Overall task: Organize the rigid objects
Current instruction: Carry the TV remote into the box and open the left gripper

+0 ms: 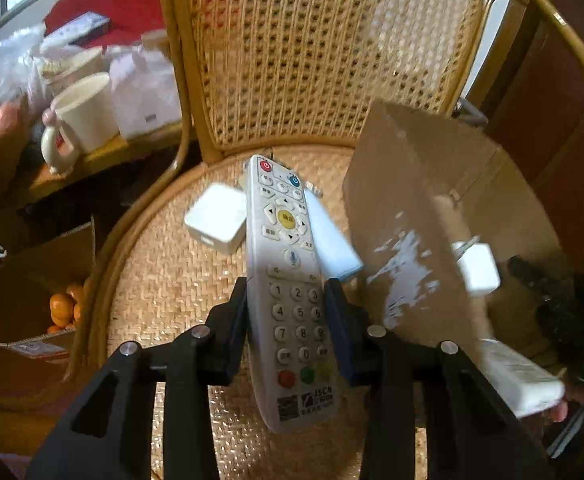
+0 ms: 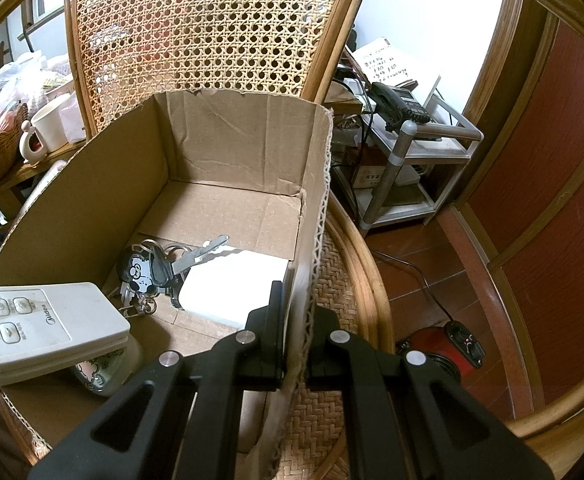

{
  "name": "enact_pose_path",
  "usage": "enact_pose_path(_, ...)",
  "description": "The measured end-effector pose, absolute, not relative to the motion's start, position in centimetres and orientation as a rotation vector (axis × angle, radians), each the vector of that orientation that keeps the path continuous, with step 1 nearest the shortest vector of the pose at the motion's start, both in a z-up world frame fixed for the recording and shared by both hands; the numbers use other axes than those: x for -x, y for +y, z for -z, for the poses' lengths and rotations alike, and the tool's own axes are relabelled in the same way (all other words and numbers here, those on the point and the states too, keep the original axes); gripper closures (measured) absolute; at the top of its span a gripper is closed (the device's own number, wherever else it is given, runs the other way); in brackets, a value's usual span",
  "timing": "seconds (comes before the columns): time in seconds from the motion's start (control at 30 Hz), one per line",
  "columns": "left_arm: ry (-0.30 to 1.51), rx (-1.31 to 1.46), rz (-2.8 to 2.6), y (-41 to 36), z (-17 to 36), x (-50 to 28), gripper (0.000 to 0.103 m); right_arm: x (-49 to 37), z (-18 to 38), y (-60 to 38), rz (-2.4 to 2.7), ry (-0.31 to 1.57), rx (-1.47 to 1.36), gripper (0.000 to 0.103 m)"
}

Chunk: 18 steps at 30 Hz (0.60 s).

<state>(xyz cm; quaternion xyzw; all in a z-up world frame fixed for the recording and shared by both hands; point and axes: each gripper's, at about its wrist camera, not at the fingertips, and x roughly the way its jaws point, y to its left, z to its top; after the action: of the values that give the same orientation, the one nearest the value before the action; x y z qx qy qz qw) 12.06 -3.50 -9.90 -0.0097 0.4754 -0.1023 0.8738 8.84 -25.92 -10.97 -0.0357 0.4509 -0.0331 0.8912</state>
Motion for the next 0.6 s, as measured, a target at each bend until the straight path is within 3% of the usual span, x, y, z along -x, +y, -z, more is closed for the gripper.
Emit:
enact_pose_path(0.37,0.792,0.022,0.302,-6.3,2.5,-10.8,0.068,-8.8,11.0,-25.9,0.068,0.936,0.073,0.095)
enact_pose_path(0.6,0.774,0.037,0.413,-10.2,1.6,-11.1,0.068,-8.8,11.0,-26.0,0.068,0.936,0.073,0.095)
